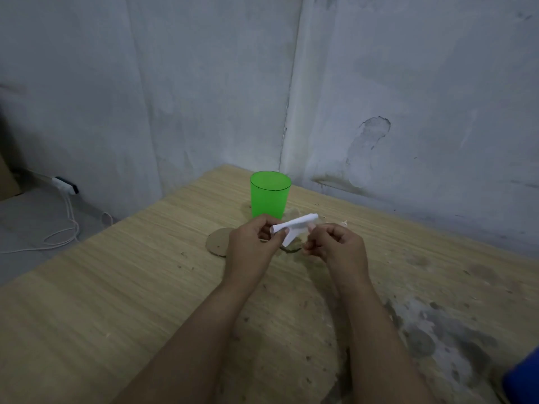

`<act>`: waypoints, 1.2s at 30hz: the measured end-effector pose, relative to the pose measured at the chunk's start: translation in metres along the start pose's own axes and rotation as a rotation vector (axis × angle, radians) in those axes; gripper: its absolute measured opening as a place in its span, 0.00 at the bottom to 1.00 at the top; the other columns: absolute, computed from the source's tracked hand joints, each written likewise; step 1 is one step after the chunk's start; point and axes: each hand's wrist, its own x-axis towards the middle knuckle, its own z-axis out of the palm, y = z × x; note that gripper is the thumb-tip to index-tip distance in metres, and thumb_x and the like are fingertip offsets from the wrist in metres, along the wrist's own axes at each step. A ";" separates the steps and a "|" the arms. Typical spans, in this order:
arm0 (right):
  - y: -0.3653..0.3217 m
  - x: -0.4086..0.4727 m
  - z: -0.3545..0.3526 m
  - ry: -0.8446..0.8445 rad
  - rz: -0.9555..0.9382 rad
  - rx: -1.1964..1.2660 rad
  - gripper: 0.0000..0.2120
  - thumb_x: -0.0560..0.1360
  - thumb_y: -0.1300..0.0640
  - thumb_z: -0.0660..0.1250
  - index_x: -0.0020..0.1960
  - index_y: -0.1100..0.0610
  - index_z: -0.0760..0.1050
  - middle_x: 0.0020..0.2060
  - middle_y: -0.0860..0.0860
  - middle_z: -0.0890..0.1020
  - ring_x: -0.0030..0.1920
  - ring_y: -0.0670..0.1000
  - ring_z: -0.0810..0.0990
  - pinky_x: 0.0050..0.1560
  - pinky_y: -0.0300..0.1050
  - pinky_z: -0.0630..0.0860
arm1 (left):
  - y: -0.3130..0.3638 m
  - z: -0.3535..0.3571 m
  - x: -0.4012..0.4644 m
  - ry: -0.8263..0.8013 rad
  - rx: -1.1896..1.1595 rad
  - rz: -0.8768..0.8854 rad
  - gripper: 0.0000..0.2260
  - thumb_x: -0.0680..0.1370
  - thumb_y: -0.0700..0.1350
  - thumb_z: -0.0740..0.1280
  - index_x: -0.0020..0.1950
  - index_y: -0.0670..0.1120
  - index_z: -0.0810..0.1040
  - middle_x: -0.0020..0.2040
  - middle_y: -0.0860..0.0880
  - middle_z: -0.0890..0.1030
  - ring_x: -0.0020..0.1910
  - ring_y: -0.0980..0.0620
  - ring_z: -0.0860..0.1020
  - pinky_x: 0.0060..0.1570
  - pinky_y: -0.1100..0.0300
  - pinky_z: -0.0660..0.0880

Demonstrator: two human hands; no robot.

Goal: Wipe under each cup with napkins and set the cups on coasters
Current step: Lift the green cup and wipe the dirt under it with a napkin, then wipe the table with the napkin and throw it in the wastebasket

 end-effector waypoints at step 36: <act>0.009 0.021 0.049 -0.025 -0.038 -1.344 0.10 0.76 0.65 0.58 0.51 0.64 0.77 0.51 0.61 0.81 0.54 0.60 0.78 0.54 0.49 0.73 | -0.013 -0.017 -0.031 -0.586 0.910 0.201 0.32 0.77 0.58 0.40 0.77 0.43 0.55 0.77 0.46 0.58 0.76 0.50 0.53 0.74 0.57 0.49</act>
